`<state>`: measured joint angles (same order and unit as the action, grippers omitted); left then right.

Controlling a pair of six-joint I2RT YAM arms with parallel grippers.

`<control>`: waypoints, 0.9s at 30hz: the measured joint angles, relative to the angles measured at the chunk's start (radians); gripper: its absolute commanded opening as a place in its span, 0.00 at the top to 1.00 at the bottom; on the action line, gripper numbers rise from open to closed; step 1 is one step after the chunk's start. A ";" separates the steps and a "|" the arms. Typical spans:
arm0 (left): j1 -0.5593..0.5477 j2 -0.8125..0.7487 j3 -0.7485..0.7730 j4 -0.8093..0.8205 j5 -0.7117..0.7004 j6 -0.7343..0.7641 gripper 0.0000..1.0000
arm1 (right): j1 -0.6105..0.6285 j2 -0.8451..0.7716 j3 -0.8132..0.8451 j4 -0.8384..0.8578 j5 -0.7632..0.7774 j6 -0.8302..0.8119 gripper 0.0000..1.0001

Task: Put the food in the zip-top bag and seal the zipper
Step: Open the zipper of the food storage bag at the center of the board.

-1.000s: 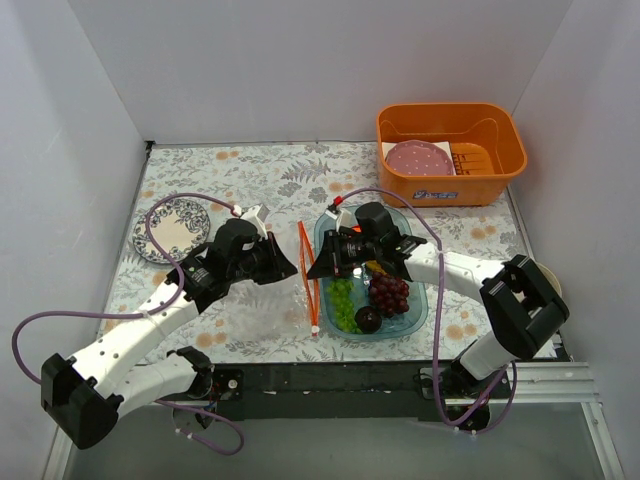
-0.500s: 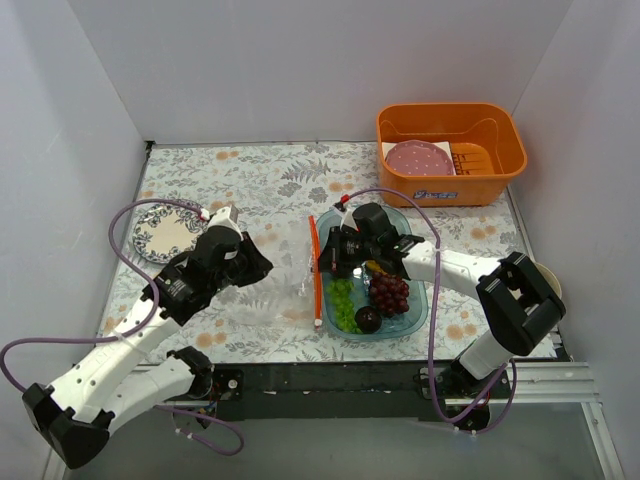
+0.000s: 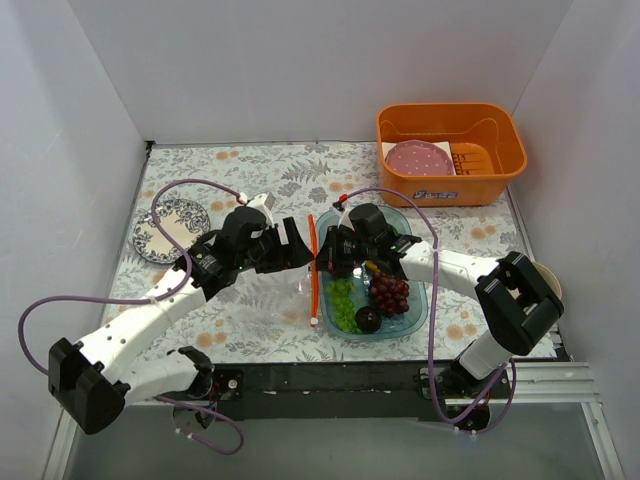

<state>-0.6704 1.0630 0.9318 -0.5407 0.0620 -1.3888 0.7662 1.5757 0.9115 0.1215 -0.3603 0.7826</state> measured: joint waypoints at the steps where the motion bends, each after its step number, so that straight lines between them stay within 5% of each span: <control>1: -0.005 0.011 0.001 0.005 0.001 0.002 0.23 | 0.000 0.000 0.000 0.000 0.002 0.000 0.99; 17: -0.335 0.082 -0.005 -0.061 -0.319 -0.003 0.26 | 0.000 0.000 0.061 -0.048 0.021 0.013 0.99; 27: -0.366 0.132 -0.010 -0.090 -0.505 -0.025 0.38 | 0.000 0.000 0.067 -0.077 0.021 0.016 0.99</control>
<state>-1.0363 1.1950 0.9222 -0.6308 -0.4435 -1.4136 0.7662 1.5753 0.9783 0.0441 -0.3389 0.7982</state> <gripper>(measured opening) 0.628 0.031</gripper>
